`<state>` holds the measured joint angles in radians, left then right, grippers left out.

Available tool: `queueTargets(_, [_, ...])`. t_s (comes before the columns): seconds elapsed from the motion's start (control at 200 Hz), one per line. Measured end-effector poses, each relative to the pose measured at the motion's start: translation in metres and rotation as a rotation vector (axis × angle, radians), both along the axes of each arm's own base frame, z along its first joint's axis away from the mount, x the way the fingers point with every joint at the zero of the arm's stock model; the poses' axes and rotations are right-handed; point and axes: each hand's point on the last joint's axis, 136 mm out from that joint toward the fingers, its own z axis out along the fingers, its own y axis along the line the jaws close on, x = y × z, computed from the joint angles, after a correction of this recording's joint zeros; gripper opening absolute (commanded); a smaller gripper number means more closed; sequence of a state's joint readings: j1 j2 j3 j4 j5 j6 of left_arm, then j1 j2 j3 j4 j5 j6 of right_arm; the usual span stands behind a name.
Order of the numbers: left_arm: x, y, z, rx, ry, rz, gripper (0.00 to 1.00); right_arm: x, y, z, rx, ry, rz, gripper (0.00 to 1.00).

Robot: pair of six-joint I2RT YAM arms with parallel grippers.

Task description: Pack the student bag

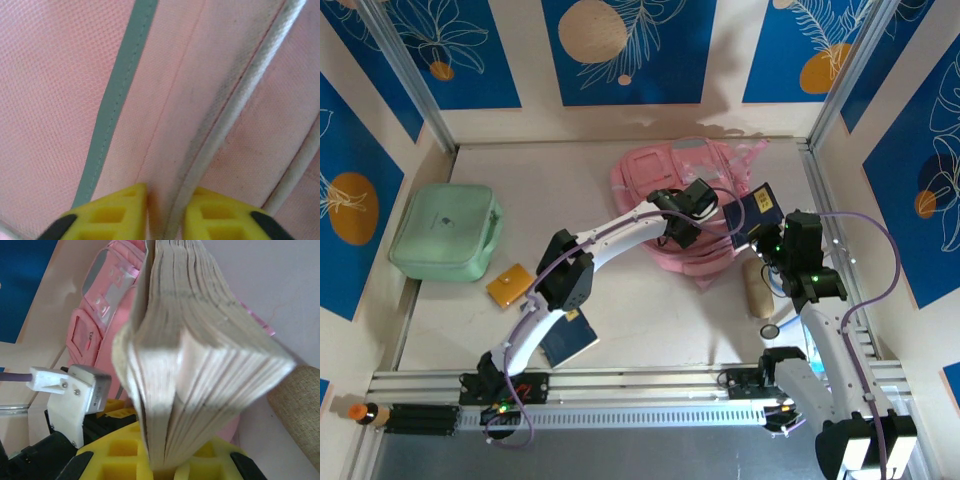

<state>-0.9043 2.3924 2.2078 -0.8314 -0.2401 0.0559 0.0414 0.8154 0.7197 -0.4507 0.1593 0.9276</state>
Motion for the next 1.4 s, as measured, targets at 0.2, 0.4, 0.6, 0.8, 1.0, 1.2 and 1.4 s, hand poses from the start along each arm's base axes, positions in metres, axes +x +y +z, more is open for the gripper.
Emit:
queueTargets(0.2, [0.001,0.003,0.015,-0.012,-0.030,0.005,0.00,-0.002,-0.009,0.001,-0.037,-0.002,-0.015,0.00])
queueTargets(0.4, [0.005,0.026,0.051,-0.051,-0.105,0.045,0.00,-0.004,-0.032,0.033,-0.081,-0.100,-0.058,0.00])
queueTargets(0.6, [0.017,0.045,0.098,-0.153,-0.181,0.110,0.00,-0.005,-0.034,0.035,-0.077,-0.105,-0.059,0.00])
queueTargets(0.8, [0.022,0.044,0.115,-0.208,-0.214,0.140,0.00,-0.010,-0.032,0.027,-0.065,-0.070,-0.049,0.00])
queueTargets(1.0, [0.024,0.042,0.123,-0.243,-0.214,0.175,0.00,-0.019,-0.038,-0.003,-0.065,0.075,-0.083,0.00])
queueTargets(1.2, [0.025,0.040,0.135,-0.271,-0.220,0.185,0.00,-0.013,-0.012,0.002,0.024,0.029,0.037,0.00])
queueTargets(1.4, [0.022,0.039,0.134,-0.276,-0.204,0.177,0.00,-0.008,0.023,0.012,0.152,-0.075,0.184,0.00])
